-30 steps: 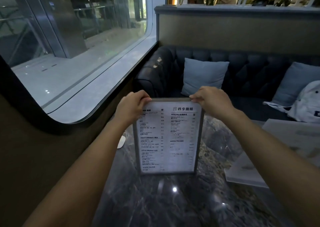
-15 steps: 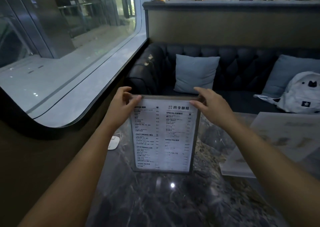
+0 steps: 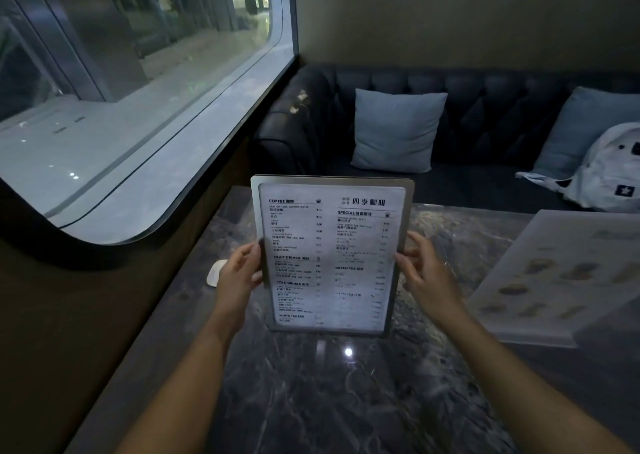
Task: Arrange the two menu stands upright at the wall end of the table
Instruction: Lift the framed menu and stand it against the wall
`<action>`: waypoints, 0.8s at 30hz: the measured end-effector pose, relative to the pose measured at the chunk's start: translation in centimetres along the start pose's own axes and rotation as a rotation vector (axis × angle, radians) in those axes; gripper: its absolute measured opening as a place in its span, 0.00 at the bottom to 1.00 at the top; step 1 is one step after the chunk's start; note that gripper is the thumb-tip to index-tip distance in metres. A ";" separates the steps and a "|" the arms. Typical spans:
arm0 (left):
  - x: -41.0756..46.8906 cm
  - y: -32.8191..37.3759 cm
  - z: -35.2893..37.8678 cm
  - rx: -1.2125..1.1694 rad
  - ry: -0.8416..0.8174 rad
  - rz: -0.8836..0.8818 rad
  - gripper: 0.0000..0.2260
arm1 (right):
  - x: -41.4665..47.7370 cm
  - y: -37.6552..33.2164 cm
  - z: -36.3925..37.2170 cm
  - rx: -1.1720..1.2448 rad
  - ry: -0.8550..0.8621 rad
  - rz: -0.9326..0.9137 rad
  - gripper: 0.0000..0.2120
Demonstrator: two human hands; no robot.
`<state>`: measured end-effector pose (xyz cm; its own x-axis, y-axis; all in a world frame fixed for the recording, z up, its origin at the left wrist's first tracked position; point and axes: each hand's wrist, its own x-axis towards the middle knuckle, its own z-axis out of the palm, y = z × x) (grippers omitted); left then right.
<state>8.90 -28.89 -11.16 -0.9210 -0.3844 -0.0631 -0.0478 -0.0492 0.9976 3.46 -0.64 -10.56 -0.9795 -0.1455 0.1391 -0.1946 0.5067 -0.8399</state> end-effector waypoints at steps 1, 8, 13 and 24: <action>-0.2 -0.5 0.1 -0.010 0.001 -0.015 0.17 | -0.4 0.4 0.3 0.007 0.001 0.004 0.20; -0.6 -2.2 0.2 0.041 -0.007 -0.078 0.09 | -1.1 2.5 1.5 0.000 -0.020 0.022 0.07; -0.4 -2.2 0.2 0.084 -0.048 -0.098 0.09 | -1.3 2.5 1.9 0.171 -0.021 0.085 0.10; 0.3 -2.2 0.3 0.045 -0.067 -0.133 0.06 | -0.8 2.7 2.0 0.224 -0.051 0.113 0.10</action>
<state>8.60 -28.66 -13.41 -0.9290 -0.3152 -0.1941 -0.1867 -0.0538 0.9810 3.78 -0.84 -13.97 -0.9894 -0.1441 0.0155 -0.0617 0.3225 -0.9445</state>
